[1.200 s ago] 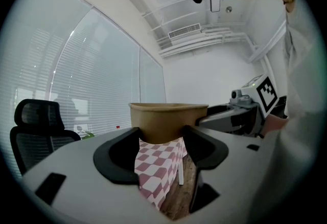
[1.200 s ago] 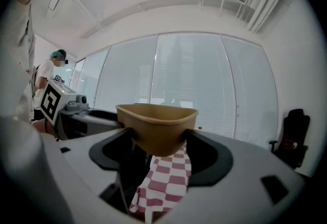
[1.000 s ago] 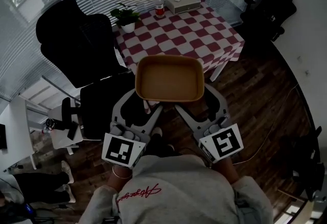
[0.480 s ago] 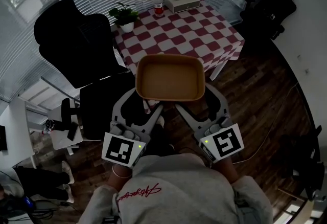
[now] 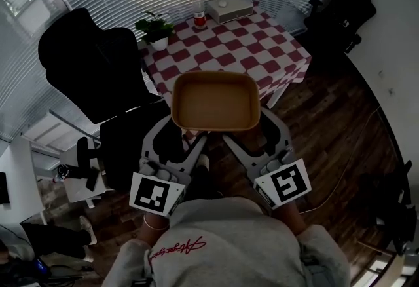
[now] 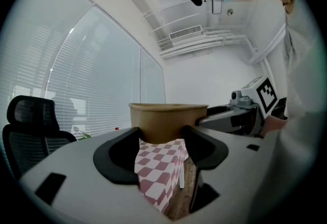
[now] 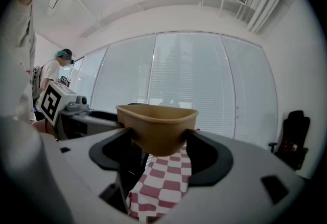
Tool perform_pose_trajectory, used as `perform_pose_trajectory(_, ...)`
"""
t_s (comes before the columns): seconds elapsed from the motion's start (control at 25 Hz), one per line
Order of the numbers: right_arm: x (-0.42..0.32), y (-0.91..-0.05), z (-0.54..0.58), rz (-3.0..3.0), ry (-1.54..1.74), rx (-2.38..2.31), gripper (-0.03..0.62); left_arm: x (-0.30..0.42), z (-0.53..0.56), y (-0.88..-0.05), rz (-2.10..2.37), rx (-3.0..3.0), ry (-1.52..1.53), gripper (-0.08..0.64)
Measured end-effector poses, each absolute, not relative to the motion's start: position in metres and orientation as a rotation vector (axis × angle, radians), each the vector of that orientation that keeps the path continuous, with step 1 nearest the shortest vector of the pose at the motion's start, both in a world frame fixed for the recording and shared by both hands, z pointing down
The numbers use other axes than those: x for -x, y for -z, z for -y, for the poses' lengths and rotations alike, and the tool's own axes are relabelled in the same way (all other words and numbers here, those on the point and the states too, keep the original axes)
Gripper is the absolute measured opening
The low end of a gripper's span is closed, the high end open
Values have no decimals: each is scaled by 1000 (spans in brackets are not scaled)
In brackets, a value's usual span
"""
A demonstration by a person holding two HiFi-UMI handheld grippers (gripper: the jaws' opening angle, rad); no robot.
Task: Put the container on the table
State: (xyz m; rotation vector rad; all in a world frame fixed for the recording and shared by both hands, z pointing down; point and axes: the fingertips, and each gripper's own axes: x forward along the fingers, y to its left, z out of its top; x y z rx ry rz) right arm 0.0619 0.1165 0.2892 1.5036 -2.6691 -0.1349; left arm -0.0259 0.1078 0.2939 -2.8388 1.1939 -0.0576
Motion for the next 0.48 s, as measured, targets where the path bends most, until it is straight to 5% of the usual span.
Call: perform_pose_trajectory(0.48, -74, -292, -69, 2631, 113, -1559, 337, 13, -56, -296, -1134, 2866, 67, 285)
